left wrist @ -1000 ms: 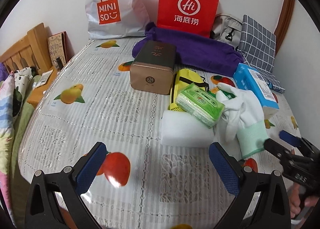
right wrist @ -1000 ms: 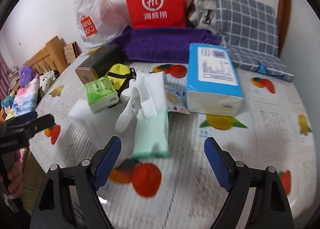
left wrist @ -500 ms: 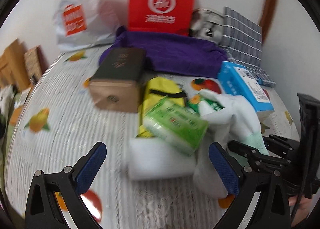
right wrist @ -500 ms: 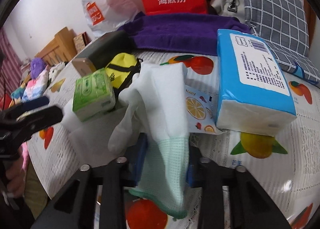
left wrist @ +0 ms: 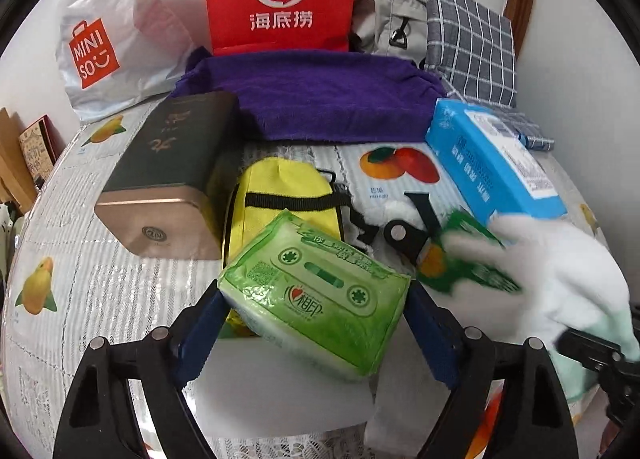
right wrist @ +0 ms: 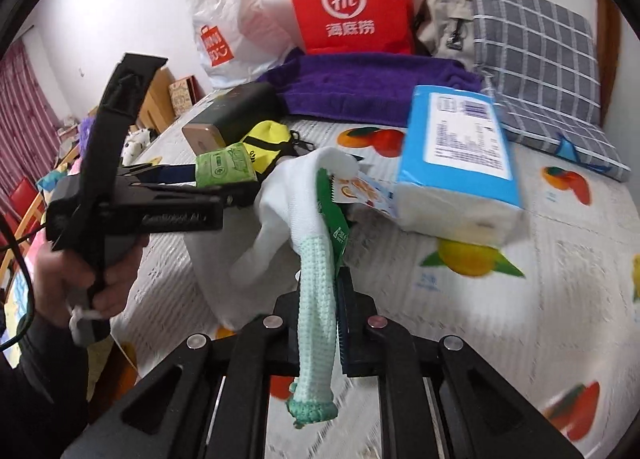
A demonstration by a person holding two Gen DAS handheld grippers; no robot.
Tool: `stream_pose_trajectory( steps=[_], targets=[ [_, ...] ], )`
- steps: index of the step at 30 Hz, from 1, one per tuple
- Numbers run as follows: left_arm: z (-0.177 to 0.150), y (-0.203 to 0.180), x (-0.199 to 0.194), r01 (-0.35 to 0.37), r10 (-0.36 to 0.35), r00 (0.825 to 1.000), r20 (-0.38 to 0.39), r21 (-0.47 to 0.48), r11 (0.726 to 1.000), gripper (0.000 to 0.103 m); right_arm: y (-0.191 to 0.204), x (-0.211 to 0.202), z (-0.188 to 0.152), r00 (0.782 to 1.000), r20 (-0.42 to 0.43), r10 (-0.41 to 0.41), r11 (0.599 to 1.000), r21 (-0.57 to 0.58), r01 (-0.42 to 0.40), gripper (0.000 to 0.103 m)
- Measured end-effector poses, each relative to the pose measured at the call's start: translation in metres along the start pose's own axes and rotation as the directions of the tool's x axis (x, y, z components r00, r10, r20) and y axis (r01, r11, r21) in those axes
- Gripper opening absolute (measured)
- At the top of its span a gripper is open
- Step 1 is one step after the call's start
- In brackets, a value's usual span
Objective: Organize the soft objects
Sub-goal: 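Carry the glove and tissue pack toward the purple towel with both tools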
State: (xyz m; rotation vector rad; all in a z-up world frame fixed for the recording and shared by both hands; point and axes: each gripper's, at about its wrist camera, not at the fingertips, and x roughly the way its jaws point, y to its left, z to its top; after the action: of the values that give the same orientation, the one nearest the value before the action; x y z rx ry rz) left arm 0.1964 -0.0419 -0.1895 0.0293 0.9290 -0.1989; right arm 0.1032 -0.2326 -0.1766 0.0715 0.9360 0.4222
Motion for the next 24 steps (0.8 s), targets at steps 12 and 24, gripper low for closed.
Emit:
stream_pose_trajectory(
  steps=[12,24],
  targets=[
    [-0.011,0.017,-0.05,0.01,-0.006,0.998,0.068,-0.054,0.999,0.085,-0.04,-0.032,-0.027,0.994,-0.016,-0.104,0.988,0.112,0.105,0.014],
    [-0.049,0.047,-0.072,-0.023,0.029,0.999,0.042,-0.132,0.991,0.085,-0.025,-0.025,-0.041,0.979,0.0,-0.206,0.978,0.038,0.206,0.079]
  ],
)
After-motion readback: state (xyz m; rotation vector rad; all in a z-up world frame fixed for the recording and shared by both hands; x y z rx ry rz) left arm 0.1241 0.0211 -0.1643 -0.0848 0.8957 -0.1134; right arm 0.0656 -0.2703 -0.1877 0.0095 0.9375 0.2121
